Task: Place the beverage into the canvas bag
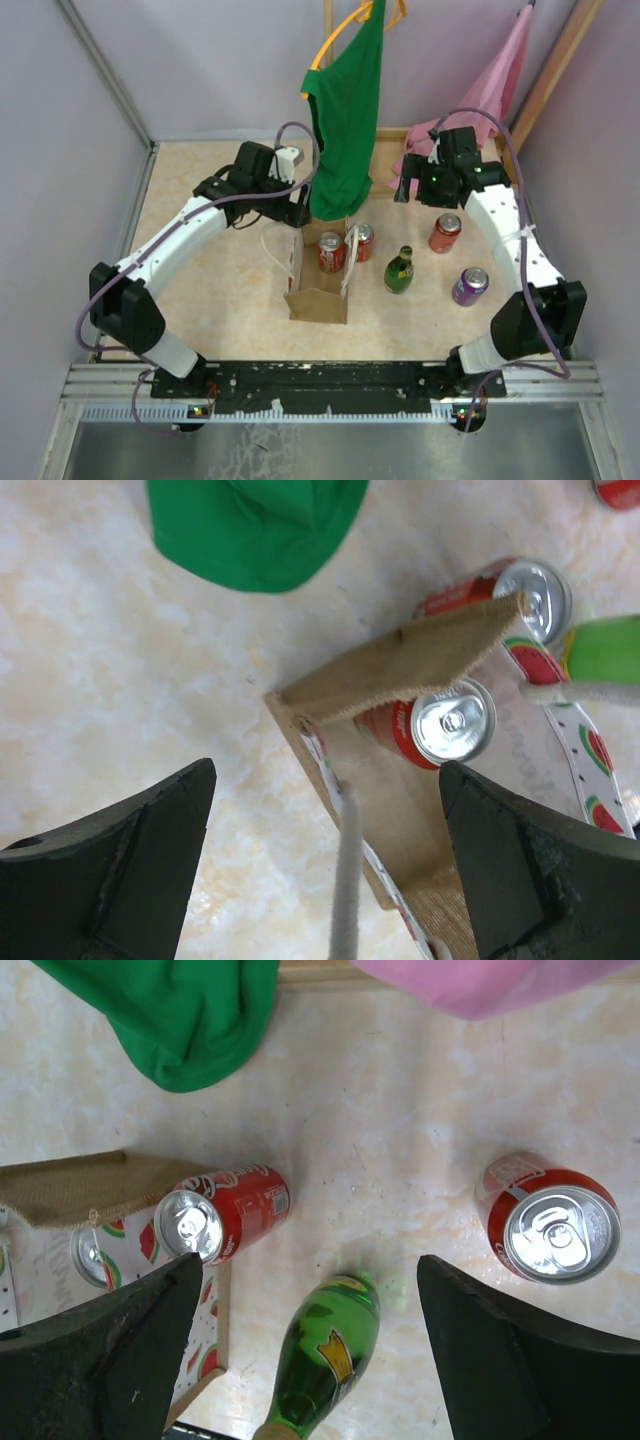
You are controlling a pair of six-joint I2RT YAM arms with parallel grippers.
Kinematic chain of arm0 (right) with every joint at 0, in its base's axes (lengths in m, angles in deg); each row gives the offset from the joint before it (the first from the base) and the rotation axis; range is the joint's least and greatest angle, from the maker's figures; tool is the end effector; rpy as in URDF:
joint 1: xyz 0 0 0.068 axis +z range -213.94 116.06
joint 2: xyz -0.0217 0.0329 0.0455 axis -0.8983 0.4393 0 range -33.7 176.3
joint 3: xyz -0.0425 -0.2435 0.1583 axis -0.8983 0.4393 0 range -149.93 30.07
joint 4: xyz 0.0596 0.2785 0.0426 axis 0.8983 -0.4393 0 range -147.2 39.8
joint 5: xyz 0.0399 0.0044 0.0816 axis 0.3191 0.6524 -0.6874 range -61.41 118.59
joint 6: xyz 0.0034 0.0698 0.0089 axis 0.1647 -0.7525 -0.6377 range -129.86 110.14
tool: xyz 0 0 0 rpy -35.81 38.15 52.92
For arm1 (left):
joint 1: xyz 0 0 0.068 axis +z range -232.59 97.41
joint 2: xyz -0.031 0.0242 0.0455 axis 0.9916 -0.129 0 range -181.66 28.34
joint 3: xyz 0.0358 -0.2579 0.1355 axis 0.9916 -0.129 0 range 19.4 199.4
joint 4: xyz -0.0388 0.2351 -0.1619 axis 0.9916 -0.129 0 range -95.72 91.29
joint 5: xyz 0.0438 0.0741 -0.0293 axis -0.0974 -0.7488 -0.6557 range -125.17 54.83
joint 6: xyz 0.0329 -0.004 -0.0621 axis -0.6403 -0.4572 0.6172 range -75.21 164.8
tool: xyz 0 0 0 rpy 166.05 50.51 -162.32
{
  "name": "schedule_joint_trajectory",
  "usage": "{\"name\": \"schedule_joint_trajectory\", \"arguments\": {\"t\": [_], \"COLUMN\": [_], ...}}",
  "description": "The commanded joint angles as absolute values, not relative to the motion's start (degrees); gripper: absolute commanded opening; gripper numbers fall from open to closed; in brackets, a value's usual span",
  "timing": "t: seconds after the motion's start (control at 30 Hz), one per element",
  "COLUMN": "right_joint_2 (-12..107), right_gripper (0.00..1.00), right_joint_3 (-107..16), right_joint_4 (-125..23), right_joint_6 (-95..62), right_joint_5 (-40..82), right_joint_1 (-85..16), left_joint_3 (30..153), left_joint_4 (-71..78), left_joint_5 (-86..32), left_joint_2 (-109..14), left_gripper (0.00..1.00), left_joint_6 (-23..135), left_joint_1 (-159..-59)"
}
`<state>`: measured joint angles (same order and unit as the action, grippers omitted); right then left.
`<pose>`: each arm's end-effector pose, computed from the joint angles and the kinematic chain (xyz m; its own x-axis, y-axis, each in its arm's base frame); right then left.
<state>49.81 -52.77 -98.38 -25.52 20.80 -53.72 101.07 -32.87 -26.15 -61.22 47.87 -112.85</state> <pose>0.3409 0.0695 0.3551 -0.7846 0.1303 -0.6062 -0.0538 0.9597 0.2759 0.3357 -0.2063 0.3331 -0.6097 0.2944 -0.7359 0.5664 0.8113 -0.1447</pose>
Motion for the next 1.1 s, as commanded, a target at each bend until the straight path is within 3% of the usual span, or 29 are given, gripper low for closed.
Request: {"name": "schedule_joint_trajectory", "arguments": {"t": [0.0, 0.3, 0.5, 0.9, 1.07], "right_joint_2": [51.12, 58.40, 60.55, 70.93, 70.44], "right_gripper": [0.88, 0.84, 0.82, 0.84, 0.85], "right_joint_3": [-57.04, -64.60, -66.34, -74.54, -72.51], "right_joint_4": [-98.04, -99.55, -99.24, -106.88, -107.79], "right_joint_6": [-26.08, -26.62, -27.17, -25.56, -26.46], "right_joint_5": [23.09, 25.96, 26.85, 26.76, 24.83], "right_joint_1": [-52.20, -47.09, -44.63, -41.27, -39.99], "left_joint_3": [100.27, 94.72, 92.02, 93.21, 93.35], "left_joint_4": [-36.75, -38.16, -36.69, -37.01, -37.33], "left_joint_5": [-21.85, -23.12, -23.28, -22.91, -23.08], "left_joint_2": [-62.83, -62.09, -61.48, -61.66, -61.18], "left_gripper": [0.97, 0.86, 0.67, 0.66, 0.66], "left_joint_6": [47.97, 45.24, 45.40, 45.15, 45.42], "left_joint_1": [-113.38, -113.30, -112.89, -110.30, -109.06]}}
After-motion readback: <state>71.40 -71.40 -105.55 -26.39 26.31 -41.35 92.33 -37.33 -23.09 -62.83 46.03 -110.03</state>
